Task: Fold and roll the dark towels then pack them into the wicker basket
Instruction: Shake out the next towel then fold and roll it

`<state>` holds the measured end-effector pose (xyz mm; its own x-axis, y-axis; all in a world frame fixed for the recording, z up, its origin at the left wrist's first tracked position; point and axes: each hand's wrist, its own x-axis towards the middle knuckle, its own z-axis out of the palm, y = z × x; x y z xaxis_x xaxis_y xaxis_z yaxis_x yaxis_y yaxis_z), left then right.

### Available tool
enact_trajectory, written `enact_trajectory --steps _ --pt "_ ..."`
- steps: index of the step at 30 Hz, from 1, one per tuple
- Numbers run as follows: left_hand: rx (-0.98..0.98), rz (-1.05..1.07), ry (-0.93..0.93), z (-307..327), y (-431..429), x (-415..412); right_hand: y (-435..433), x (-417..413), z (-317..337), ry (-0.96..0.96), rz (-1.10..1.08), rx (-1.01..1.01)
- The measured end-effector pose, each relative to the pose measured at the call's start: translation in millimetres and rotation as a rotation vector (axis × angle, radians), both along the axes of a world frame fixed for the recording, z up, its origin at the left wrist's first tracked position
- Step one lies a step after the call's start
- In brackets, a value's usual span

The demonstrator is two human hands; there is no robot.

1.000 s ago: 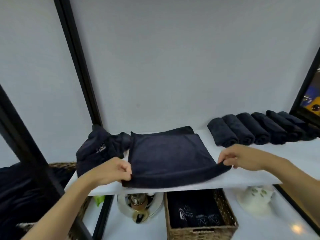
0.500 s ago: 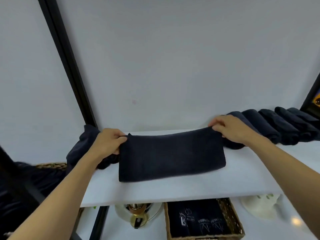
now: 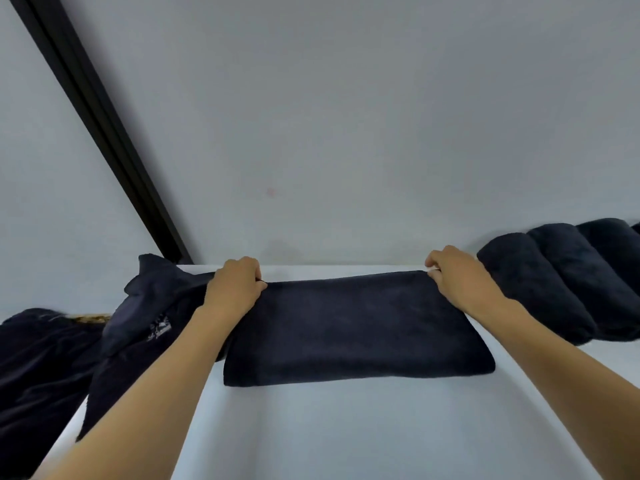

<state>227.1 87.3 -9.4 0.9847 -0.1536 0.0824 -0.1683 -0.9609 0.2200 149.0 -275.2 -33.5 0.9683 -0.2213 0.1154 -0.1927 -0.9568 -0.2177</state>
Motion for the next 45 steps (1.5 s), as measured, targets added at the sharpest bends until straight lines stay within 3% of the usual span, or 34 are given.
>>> enact_trajectory --steps 2,3,4,6,7,8,13,15,19,23,26,28,32,35,38,41,43,45 --pt "0.092 -0.061 -0.185 2.0 -10.1 -18.4 17.6 -8.5 5.6 -0.17 0.094 -0.045" --pt "0.062 -0.158 -0.277 2.8 -17.9 -34.5 31.6 -14.0 8.3 -0.234 0.197 -0.021" --pt "0.005 -0.284 -0.256 4.1 -27.4 -54.0 46.7 -17.9 9.3 -0.218 0.308 0.007" --pt "-0.079 -0.516 0.064 1.0 -43.1 -96.6 70.4 -19.0 1.1 -0.027 0.437 0.019" --pt "0.001 -0.57 0.212 -6.1 -47.0 -113.8 75.5 -16.7 -6.3 0.083 0.433 0.008" --pt "0.105 -0.594 0.238 -16.5 -46.7 -123.9 76.3 -13.0 -11.7 0.148 0.405 0.005" --pt "0.257 -0.689 -0.198 -36.5 -23.4 -122.1 63.2 -13.8 2.1 0.105 0.244 -0.062" --pt "0.325 -0.758 -0.294 -38.5 -21.4 -108.9 52.0 -24.9 10.1 0.12 0.145 -0.05" --pt "0.382 -0.673 -0.299 -20.8 -22.0 -80.9 29.6 -68.6 22.3 0.214 -0.09 0.088" --pt "0.126 -0.439 -0.221 -6.0 -44.0 -87.5 33.5 -120.5 27.7 0.344 -0.155 0.112" --pt "-0.088 -0.623 -0.02 -15.7 -75.7 -140.5 45.6 -149.1 31.1 0.421 -0.15 0.327" --pt "0.06 -0.745 0.069 -29.0 -83.2 -174.7 53.0 -165.8 33.6 0.445 -0.153 0.449" --pt "0.21 -0.618 -0.02 -41.4 -61.8 -184.4 63.8 -199.2 33.5 0.395 -0.216 0.494" --pt "0.162 -0.801 -0.294 -40.2 -45.0 -215.2 67.9 -220.5 27.9 0.289 -0.305 0.445" --pt "0.154 -1.003 -0.347 -52.9 -31.1 -250.4 68.6 -236.7 16.0 0.191 -0.292 0.19" --pt "0.109 -0.942 -0.451 -52.8 -29.2 -257.4 72.1 -255.6 7.5 -0.132 0.022 0.057" --pt "0.013 -0.929 -0.476 -49.2 -31.0 -256.7 79.6 -271.9 5.1 -0.118 0.222 0.054" --pt "-0.028 -0.945 -0.496 -47.4 -31.1 -256.4 88.0 -284.0 -9.3 -0.026 0.293 -0.138"
